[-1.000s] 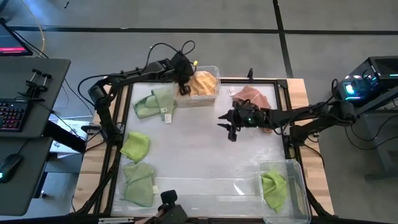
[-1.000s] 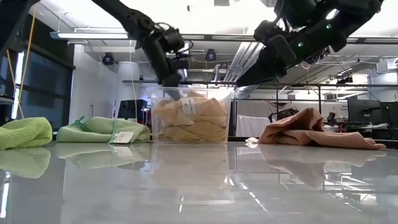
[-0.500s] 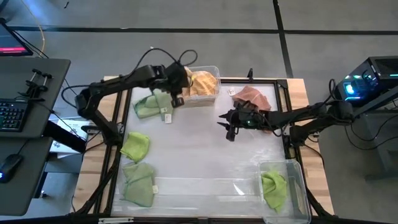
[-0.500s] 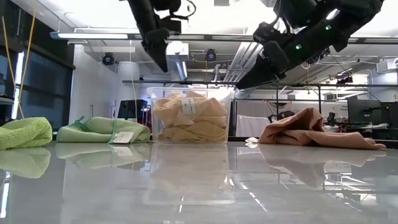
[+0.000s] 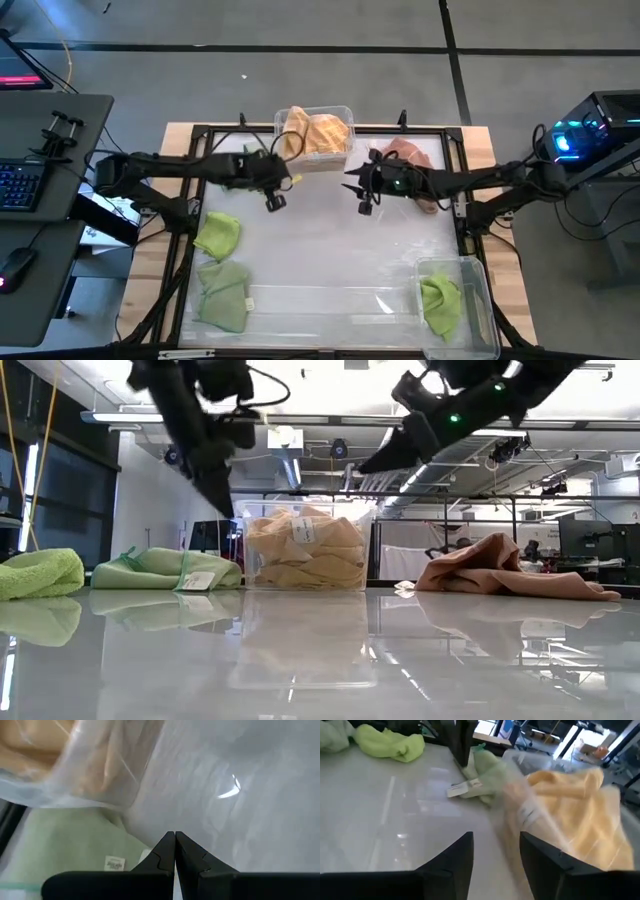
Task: Sort towels by color in basket
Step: Adjust the top transparent bin, then put the top green towel into the bottom transparent bin
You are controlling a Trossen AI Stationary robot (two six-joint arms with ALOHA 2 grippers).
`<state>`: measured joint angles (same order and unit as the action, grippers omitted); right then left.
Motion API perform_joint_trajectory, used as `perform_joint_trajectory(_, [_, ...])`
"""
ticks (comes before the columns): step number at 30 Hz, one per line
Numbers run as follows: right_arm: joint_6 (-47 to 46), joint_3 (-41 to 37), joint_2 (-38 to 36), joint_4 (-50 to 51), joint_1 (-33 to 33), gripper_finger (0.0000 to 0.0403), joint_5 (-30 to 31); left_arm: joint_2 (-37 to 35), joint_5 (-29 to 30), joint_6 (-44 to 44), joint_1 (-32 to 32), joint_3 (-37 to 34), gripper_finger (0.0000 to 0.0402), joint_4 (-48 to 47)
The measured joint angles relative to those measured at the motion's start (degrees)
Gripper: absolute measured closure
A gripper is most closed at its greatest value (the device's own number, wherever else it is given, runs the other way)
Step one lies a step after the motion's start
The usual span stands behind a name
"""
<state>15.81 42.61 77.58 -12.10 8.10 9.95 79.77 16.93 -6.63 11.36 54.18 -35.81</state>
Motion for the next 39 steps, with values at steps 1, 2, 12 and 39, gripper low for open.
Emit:
perform_joint_trajectory(1, [1.2,1.2,0.6,0.7,0.7,0.0239,-0.3,-0.2,0.9,-0.2,0.0,-2.1,0.0401,3.1])
perform_joint_trajectory(2, [2.3,2.7,1.5,1.3,1.5,0.0230,-1.2,-0.2,2.1,-0.1,0.1,-4.0,0.0401,6.7])
perform_joint_trajectory(12, [7.7,18.7,16.1,13.2,10.9,0.0179,-1.5,3.4,4.7,10.6,7.0,-11.2,0.0401,35.4])
perform_joint_trajectory(39, [-9.4,13.0,9.4,14.8,4.3,0.0179,-2.5,-2.9,15.7,-7.1,-5.3,-11.0,0.0401,6.2])
